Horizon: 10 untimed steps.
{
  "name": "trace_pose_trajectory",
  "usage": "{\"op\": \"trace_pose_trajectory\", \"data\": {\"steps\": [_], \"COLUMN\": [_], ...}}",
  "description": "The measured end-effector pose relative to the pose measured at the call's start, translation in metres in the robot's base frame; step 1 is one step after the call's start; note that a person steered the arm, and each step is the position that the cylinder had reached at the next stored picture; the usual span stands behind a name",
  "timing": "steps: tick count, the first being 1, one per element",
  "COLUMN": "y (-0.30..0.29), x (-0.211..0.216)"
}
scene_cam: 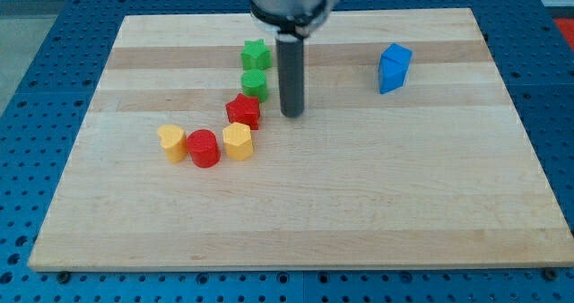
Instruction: Slide the red circle below the red star
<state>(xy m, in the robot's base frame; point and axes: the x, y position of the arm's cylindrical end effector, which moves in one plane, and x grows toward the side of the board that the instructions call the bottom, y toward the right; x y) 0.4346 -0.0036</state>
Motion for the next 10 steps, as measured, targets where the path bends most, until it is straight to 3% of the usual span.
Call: {"op": "trace_pose_trajectory", "data": {"steps": [1, 2, 3, 5, 6, 7, 10], "y": [-0.006, -0.025, -0.056, -0.142, -0.158, -0.150, -0.145], "x": [0.074, 0.121, 0.138, 0.124, 0.089, 0.051, 0.048]}}
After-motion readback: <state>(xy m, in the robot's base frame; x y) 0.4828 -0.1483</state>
